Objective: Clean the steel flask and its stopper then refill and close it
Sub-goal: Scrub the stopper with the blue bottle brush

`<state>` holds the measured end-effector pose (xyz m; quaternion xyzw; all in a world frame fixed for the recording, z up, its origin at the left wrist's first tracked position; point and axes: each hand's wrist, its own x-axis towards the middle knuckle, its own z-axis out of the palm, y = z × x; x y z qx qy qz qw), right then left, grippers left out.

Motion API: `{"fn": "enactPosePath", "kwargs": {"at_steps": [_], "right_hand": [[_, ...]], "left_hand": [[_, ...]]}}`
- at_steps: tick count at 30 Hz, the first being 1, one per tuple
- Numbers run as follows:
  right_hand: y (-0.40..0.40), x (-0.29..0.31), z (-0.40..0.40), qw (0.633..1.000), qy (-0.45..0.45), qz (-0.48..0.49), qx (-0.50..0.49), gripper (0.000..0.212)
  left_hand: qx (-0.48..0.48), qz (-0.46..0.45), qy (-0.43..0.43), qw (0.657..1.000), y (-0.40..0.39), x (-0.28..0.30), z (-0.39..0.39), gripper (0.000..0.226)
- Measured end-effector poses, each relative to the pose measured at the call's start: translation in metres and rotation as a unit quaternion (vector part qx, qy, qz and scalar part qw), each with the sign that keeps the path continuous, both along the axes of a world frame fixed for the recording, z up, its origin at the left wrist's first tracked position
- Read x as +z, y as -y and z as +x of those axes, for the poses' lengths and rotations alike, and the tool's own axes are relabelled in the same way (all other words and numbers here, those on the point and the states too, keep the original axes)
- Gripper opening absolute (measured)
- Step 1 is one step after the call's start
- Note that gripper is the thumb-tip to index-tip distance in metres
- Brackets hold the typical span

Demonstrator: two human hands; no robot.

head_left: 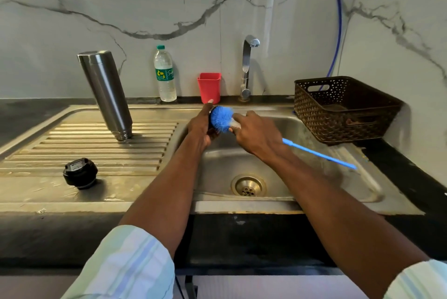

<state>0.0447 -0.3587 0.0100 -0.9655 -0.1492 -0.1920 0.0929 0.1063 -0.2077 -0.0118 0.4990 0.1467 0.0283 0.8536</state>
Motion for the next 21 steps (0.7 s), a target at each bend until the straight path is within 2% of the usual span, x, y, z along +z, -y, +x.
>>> {"fn": "enactPosePath", "kwargs": {"at_steps": [1, 2, 3, 4, 5, 6, 7, 8, 10, 11, 13, 15, 16, 17, 19, 20, 21], "right_hand": [[-0.002, -0.002, 0.002, 0.999, -0.011, 0.038, -0.004, 0.032], [-0.002, -0.002, 0.004, 0.993, -0.034, 0.114, -0.002, 0.028], [-0.001, 0.000, 0.005, 0.971, -0.084, 0.222, 0.008, 0.025], [0.002, 0.004, 0.007, 0.923, -0.167, 0.347, 0.017, 0.025], [0.006, 0.008, 0.007, 0.848, -0.263, 0.459, 0.024, 0.025], [0.011, 0.012, 0.006, 0.780, -0.333, 0.528, 0.033, 0.027], [0.014, 0.013, 0.007, 0.758, -0.353, 0.547, 0.037, 0.030], [0.016, 0.011, 0.010, 0.779, -0.332, 0.531, 0.036, 0.033], [0.013, 0.004, 0.015, 0.912, -0.169, 0.373, 0.018, 0.034], [0.009, 0.001, 0.016, 0.959, -0.077, 0.272, 0.024, 0.033], [-0.002, 0.001, 0.014, 0.992, 0.009, 0.117, 0.047, 0.035], [-0.011, 0.002, 0.011, 0.998, 0.053, 0.018, 0.034, 0.040], [-0.013, 0.001, 0.010, 0.997, 0.067, 0.003, 0.028, 0.041], [-0.016, 0.001, 0.010, 0.997, 0.067, 0.035, 0.033, 0.039], [-0.018, -0.003, 0.014, 0.974, 0.005, 0.218, 0.059, 0.026], [-0.019, -0.002, 0.014, 0.926, -0.082, 0.360, 0.079, 0.022], [-0.020, -0.001, 0.015, 0.849, -0.178, 0.490, 0.092, 0.022]], "left_hand": [[-0.021, -0.007, 0.014, 1.000, 0.001, 0.002, -0.002, 0.035], [-0.039, -0.018, 0.034, 0.999, 0.000, 0.003, -0.003, 0.040], [-0.046, -0.030, 0.053, 0.997, 0.000, 0.005, -0.003, 0.045], [-0.047, -0.044, 0.068, 0.996, -0.001, 0.006, -0.003, 0.046], [-0.040, -0.054, 0.074, 0.995, -0.002, 0.008, -0.003, 0.042], [-0.035, -0.064, 0.080, 0.994, -0.002, 0.009, -0.004, 0.037], [-0.031, -0.067, 0.081, 0.994, -0.001, 0.010, -0.006, 0.032], [-0.030, -0.066, 0.078, 0.994, 0.000, 0.011, -0.007, 0.028], [-0.026, -0.074, 0.079, 0.994, 0.004, 0.012, -0.008, 0.019], [-0.023, -0.089, 0.086, 0.992, 0.004, 0.013, -0.009, 0.018], [-0.025, -0.116, 0.101, 0.988, 0.003, 0.018, -0.011, 0.032], [-0.023, -0.120, 0.106, 0.987, -0.002, 0.022, -0.011, 0.048], [-0.017, -0.124, 0.109, 0.986, -0.006, 0.023, -0.011, 0.045], [-0.013, -0.125, 0.112, 0.986, -0.010, 0.024, -0.012, 0.038], [-0.017, -0.139, 0.125, 0.982, -0.014, 0.025, -0.015, 0.024], [-0.018, -0.148, 0.135, 0.980, -0.014, 0.026, -0.017, 0.019], [-0.014, -0.155, 0.146, 0.977, -0.015, 0.026, -0.016, 0.017]]}}
